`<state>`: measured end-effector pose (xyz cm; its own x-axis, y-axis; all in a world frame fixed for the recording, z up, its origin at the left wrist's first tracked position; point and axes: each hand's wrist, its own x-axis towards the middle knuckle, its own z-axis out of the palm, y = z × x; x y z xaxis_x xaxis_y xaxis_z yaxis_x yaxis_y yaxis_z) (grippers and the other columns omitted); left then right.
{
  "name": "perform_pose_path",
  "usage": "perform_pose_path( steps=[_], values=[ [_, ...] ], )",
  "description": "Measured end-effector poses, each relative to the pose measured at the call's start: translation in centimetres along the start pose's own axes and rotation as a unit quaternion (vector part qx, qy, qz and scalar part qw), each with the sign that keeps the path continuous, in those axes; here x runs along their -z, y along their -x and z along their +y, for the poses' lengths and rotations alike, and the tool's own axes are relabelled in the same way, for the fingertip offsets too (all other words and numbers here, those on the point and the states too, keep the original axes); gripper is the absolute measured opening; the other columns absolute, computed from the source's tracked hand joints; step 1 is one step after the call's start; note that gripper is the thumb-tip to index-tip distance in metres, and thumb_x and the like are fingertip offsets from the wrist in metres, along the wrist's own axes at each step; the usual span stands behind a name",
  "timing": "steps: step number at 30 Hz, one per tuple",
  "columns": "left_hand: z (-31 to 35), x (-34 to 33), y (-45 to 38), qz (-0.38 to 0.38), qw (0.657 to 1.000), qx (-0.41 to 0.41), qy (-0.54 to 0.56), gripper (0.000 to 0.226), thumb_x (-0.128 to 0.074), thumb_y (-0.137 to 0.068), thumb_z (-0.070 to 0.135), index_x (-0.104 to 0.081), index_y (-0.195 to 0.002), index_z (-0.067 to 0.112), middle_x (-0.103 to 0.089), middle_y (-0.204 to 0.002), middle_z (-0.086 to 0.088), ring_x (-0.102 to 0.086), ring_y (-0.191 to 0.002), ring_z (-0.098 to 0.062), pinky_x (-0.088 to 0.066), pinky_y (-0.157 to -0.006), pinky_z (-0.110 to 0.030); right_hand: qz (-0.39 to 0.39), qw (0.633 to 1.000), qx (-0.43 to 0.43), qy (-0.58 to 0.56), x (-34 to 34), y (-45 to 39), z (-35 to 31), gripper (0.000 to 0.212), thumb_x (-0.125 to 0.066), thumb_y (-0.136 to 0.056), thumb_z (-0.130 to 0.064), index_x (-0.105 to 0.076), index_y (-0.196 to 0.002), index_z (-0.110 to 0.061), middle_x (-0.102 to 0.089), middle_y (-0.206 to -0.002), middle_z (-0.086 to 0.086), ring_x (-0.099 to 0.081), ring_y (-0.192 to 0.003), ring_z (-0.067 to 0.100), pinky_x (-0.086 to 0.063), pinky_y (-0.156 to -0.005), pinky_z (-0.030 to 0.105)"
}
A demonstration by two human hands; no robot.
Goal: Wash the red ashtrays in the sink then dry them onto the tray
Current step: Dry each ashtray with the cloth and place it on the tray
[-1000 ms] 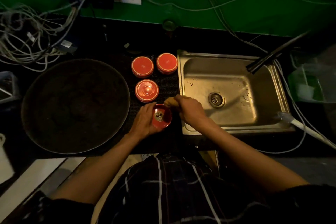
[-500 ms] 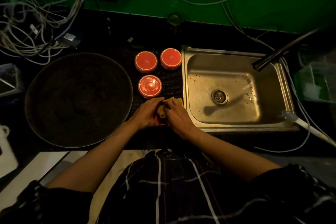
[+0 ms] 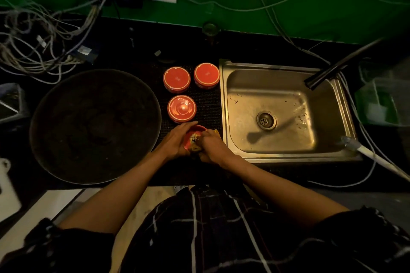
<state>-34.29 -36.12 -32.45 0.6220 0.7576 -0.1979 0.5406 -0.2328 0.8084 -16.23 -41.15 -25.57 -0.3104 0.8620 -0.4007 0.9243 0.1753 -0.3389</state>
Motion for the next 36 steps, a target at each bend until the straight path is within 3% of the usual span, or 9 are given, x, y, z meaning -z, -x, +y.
perform_pose_path(
  steps=[3,6,11,16,20,24,27,31,36],
  values=[
    [-0.1,-0.2,-0.1,-0.002,1.000,-0.001,-0.004,0.112,-0.087,-0.056,0.046,-0.033,-0.152,0.028,-0.044,-0.150,0.002,-0.043,-0.137,-0.016,-0.039,-0.112,-0.041,0.040,0.998,-0.029,-0.034,-0.3,0.3,0.2,0.037,-0.073,-0.077,-0.021,-0.069,-0.112,-0.010,-0.059,-0.118,0.013,-0.050,-0.111,0.031,-0.045,-0.091,0.037],
    [-0.1,-0.4,-0.3,0.007,1.000,-0.008,-0.004,0.115,-0.092,-0.053,0.047,-0.035,-0.151,0.025,-0.047,-0.148,0.003,-0.045,-0.134,-0.015,-0.039,-0.111,-0.035,0.119,0.992,-0.009,0.038,-0.5,0.8,0.2,0.045,-0.072,-0.079,-0.026,-0.065,-0.121,-0.012,-0.056,-0.119,0.008,-0.048,-0.108,0.026,-0.045,-0.088,0.037],
    [0.1,-0.3,-0.3,0.003,1.000,-0.009,0.007,0.116,-0.094,-0.052,0.039,-0.035,-0.151,0.023,-0.046,-0.148,0.003,-0.043,-0.134,-0.013,-0.036,-0.109,-0.030,0.100,0.986,-0.016,0.132,-1.8,0.6,0.5,0.057,-0.074,-0.075,-0.048,-0.064,-0.116,-0.008,-0.052,-0.117,0.012,-0.044,-0.107,0.028,-0.040,-0.093,0.040],
    [0.3,-0.4,-0.1,0.006,1.000,0.001,0.003,0.117,-0.093,-0.052,0.042,-0.034,-0.151,0.025,-0.045,-0.149,0.002,-0.044,-0.135,-0.017,-0.038,-0.110,-0.036,0.082,0.993,-0.026,0.085,-1.4,0.0,-0.3,0.050,-0.081,-0.072,-0.037,-0.065,-0.110,-0.008,-0.055,-0.111,0.014,-0.048,-0.103,0.030,-0.041,-0.085,0.040],
    [0.5,-0.3,0.0,0.001,1.000,0.000,0.005,0.118,-0.092,-0.050,0.043,-0.033,-0.151,0.027,-0.045,-0.149,0.003,-0.042,-0.136,-0.016,-0.036,-0.110,-0.035,0.010,0.997,-0.034,0.064,-0.6,-0.8,-0.5,0.059,-0.077,-0.078,-0.037,-0.062,-0.122,-0.002,-0.053,-0.128,0.020,-0.046,-0.115,0.035,-0.041,-0.093,0.043],
    [0.4,-0.3,-0.1,0.004,1.000,-0.004,0.003,0.114,-0.087,-0.052,0.044,-0.033,-0.151,0.029,-0.045,-0.149,0.002,-0.043,-0.136,-0.017,-0.039,-0.112,-0.042,-0.028,0.998,-0.047,-0.003,-0.3,-1.6,-1.2,0.042,-0.074,-0.079,-0.039,-0.073,-0.113,-0.015,-0.055,-0.127,0.021,-0.048,-0.116,0.038,-0.042,-0.100,0.040],
    [0.0,-0.4,0.0,0.006,1.000,-0.002,0.007,0.115,-0.092,-0.052,0.041,-0.034,-0.150,0.030,-0.046,-0.148,0.003,-0.044,-0.135,-0.015,-0.039,-0.111,-0.040,-0.002,0.995,-0.074,-0.073,-0.4,-0.8,-1.2,0.030,-0.072,-0.082,-0.024,-0.073,-0.109,-0.012,-0.057,-0.124,0.019,-0.049,-0.116,0.037,-0.043,-0.097,0.037],
    [0.3,-0.3,-0.1,0.008,1.000,-0.003,0.009,0.115,-0.093,-0.052,0.042,-0.035,-0.151,0.027,-0.047,-0.147,0.004,-0.044,-0.134,-0.012,-0.039,-0.110,-0.033,0.128,0.978,-0.108,-0.124,-0.4,-0.1,-0.9,0.024,-0.060,-0.087,-0.012,-0.066,-0.111,-0.010,-0.049,-0.111,0.010,-0.047,-0.107,0.027,-0.048,-0.086,0.038],
    [0.5,-0.3,-0.1,0.013,1.000,0.008,0.006,0.106,-0.087,-0.056,0.030,-0.039,-0.149,0.020,-0.050,-0.145,0.000,-0.049,-0.131,-0.017,-0.042,-0.109,-0.041,0.098,0.993,-0.053,-0.046,-1.2,-0.7,-2.6,0.040,-0.065,-0.084,-0.015,-0.063,-0.124,-0.006,-0.055,-0.122,0.017,-0.050,-0.113,0.033,-0.047,-0.092,0.042]
  ],
)
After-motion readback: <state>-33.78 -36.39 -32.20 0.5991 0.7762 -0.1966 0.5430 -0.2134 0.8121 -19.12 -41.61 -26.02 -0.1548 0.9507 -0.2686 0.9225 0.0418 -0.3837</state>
